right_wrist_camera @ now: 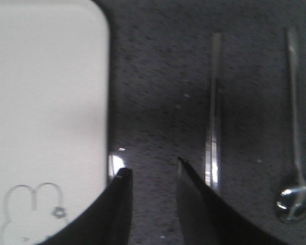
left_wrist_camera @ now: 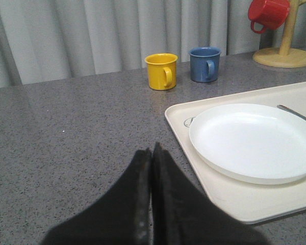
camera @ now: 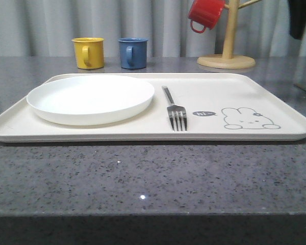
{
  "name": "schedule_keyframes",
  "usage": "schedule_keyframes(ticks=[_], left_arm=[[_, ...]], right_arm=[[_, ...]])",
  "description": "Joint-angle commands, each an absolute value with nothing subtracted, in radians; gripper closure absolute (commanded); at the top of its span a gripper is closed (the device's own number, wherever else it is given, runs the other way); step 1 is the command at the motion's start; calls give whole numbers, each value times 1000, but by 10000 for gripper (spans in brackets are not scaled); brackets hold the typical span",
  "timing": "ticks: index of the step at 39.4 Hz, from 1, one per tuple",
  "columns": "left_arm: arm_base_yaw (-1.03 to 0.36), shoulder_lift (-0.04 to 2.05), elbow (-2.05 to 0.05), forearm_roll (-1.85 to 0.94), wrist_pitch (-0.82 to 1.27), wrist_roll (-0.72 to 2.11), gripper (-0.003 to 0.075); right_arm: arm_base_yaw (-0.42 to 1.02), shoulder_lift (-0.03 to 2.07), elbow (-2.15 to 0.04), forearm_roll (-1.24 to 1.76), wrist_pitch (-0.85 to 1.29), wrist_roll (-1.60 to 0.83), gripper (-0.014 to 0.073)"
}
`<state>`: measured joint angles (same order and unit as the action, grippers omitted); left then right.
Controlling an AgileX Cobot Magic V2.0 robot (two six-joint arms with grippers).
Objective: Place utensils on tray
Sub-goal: 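Grasp the silver chopsticks on the table with the right gripper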
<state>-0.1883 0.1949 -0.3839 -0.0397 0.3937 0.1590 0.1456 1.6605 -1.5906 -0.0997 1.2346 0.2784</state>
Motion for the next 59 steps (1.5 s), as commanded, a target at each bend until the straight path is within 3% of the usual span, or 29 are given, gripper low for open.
schedule_keyframes(ticks=[1, 10, 37, 40, 47, 59], left_arm=[[-185, 206, -411, -49, 309, 151, 738], [-185, 206, -411, -49, 309, 151, 738], [-185, 206, -411, -49, 309, 151, 738], [-185, 206, -411, -49, 309, 151, 738], [-185, 206, -411, -49, 309, 151, 738], [-185, 206, -411, -49, 309, 151, 738]], right_arm=[[63, 1605, -1548, -93, 1210, 208, 341], [-35, 1619, -1432, 14, 1126, 86, 333], [-37, 1734, -1419, 43, 1078, 52, 340], [-37, 1734, -1419, 43, 1087, 52, 384], [-37, 1722, -1420, 43, 1089, 57, 605], [-11, 1604, -1422, 43, 1103, 130, 619]])
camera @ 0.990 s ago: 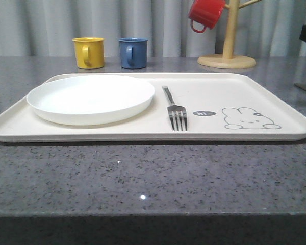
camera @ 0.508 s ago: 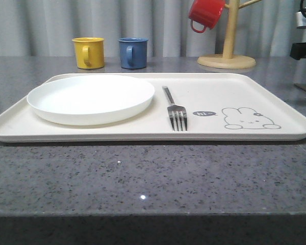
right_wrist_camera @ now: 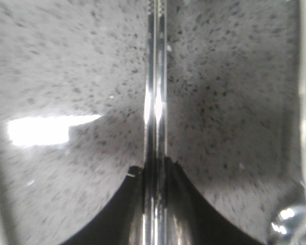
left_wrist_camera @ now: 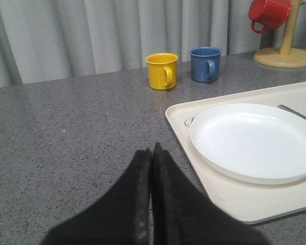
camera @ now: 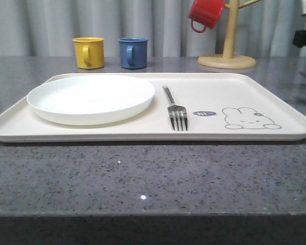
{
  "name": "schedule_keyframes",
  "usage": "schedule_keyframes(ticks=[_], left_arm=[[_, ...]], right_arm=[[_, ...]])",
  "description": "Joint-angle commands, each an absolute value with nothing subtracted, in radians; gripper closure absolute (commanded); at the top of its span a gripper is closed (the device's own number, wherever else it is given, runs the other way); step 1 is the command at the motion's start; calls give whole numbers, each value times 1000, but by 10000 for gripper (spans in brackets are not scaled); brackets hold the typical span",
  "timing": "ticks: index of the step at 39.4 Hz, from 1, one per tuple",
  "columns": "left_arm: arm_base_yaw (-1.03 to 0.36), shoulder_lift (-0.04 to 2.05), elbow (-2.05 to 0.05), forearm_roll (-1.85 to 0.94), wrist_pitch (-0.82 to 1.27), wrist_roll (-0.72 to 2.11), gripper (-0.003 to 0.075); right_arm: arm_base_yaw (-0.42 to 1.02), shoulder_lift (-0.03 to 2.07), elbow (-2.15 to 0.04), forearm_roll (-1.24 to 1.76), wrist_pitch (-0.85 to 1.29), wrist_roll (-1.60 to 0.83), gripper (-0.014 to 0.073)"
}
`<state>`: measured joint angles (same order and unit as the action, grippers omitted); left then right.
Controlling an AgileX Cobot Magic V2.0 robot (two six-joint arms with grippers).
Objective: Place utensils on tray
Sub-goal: 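Grasp the silver chopsticks on the table with the right gripper, then lay the chopsticks on the tray beside the fork and release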
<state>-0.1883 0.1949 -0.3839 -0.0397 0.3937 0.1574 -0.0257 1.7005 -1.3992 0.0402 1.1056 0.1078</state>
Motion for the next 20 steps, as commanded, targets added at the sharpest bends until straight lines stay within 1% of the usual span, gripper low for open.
schedule_keyframes(ticks=[1, 6, 9, 20], left_arm=[[-185, 206, -411, -49, 309, 151, 738], [-185, 206, -411, -49, 309, 151, 738], [-185, 206, -411, -49, 309, 151, 738], [-185, 206, -411, -49, 309, 151, 738]], right_arm=[[-1, 1588, -1422, 43, 1104, 137, 619], [64, 1538, -1422, 44, 1111, 169, 619], [127, 1524, -1422, 47, 1117, 200, 619], [349, 1584, -1429, 62, 1052, 305, 619]])
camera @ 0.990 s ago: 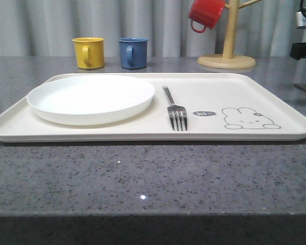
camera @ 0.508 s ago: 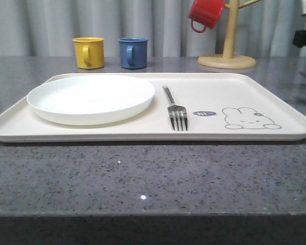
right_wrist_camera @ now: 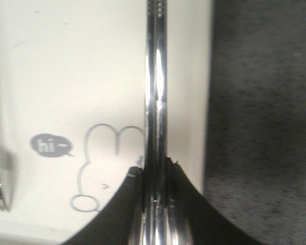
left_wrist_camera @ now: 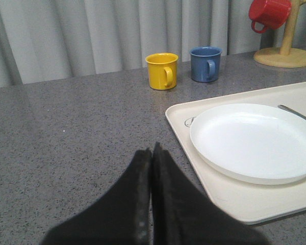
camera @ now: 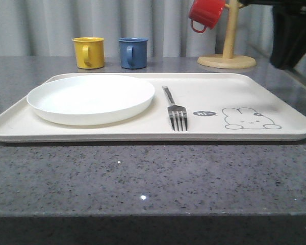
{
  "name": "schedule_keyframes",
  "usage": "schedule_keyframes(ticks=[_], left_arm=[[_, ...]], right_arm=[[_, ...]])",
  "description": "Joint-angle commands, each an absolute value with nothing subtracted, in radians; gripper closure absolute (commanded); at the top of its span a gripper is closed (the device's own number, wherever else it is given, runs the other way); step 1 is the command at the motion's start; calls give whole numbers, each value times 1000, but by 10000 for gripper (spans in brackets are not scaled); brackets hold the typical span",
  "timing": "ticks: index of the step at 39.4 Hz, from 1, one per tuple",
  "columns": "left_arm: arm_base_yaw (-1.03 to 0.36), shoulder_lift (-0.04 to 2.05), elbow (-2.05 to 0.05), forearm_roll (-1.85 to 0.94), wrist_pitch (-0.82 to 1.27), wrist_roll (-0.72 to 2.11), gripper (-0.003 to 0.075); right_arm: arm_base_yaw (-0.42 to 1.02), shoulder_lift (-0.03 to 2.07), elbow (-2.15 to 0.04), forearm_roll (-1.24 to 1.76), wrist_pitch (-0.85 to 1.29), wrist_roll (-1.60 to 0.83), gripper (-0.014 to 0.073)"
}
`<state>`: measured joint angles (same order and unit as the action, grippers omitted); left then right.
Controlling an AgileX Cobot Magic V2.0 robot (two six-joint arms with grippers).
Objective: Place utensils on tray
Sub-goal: 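Lay the chopsticks on the tray beside the fork and release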
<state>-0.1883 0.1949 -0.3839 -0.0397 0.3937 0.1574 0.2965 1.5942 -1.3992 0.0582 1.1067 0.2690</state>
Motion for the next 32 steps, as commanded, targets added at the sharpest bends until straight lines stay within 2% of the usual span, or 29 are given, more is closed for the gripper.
schedule_keyframes(ticks=[1, 7, 23, 26, 32], left_arm=[[-185, 206, -411, -49, 309, 151, 738], [-185, 206, -411, -49, 309, 151, 738], [-185, 206, -411, -49, 309, 151, 738], [-185, 206, -411, -49, 309, 151, 738], [-185, 206, -411, -49, 309, 151, 738]], right_arm=[[362, 1596, -1434, 62, 1048, 315, 619], [405, 1666, -1480, 63, 1056, 372, 619], [406, 1755, -1493, 111, 1047, 395, 615], [406, 1755, -1493, 111, 1045, 399, 568], [405, 1741, -1496, 105, 1053, 399, 378]])
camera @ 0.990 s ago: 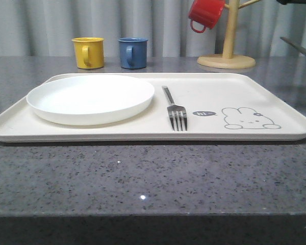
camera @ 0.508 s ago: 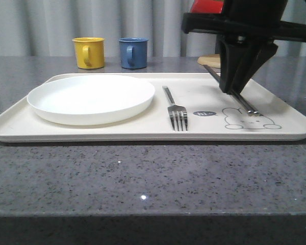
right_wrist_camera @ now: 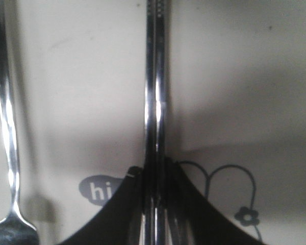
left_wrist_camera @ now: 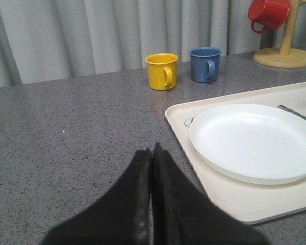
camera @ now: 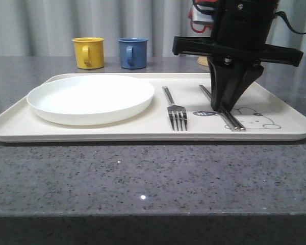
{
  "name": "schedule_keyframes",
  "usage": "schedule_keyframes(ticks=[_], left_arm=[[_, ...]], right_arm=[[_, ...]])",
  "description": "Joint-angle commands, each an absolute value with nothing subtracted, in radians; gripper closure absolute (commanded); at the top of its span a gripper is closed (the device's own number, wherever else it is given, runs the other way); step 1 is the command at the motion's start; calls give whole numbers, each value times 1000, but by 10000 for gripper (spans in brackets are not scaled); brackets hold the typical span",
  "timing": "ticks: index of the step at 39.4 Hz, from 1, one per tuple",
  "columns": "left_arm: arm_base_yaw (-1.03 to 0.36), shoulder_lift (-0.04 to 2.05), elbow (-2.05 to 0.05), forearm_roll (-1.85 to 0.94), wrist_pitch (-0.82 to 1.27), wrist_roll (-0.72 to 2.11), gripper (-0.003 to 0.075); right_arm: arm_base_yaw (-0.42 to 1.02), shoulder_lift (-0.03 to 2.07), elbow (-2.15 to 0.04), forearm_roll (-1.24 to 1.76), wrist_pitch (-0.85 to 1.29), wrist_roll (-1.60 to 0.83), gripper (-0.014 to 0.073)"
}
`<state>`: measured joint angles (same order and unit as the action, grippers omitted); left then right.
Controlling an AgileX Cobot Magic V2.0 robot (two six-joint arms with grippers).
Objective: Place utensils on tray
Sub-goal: 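Lay the chopsticks on the tray beside the fork and release, then grasp the silver spoon's handle with the right gripper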
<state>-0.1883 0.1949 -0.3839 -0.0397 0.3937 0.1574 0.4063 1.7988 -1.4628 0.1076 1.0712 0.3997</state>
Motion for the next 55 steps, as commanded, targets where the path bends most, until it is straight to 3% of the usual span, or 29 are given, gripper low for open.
schedule_keyframes(ticks=[1, 6, 14, 25, 31, 55], left_arm=[[-185, 206, -411, -49, 309, 151, 738], [-185, 206, -411, -49, 309, 151, 738], [-185, 206, -411, -49, 309, 151, 738], [-185, 206, -411, -49, 309, 151, 738], [-185, 206, -411, -49, 309, 151, 738], [-185, 206, -411, -49, 309, 151, 738]], right_arm=[[405, 1737, -1499, 100, 1059, 399, 352], [403, 1709, -1537, 24, 1105, 399, 263], [334, 1647, -1578, -73, 1171, 352, 263], [-7, 1624, -1578, -70, 1259, 158, 263], [-108, 1642, -1578, -69, 1240, 35, 263], [-212, 1772, -1578, 8, 1155, -51, 263]])
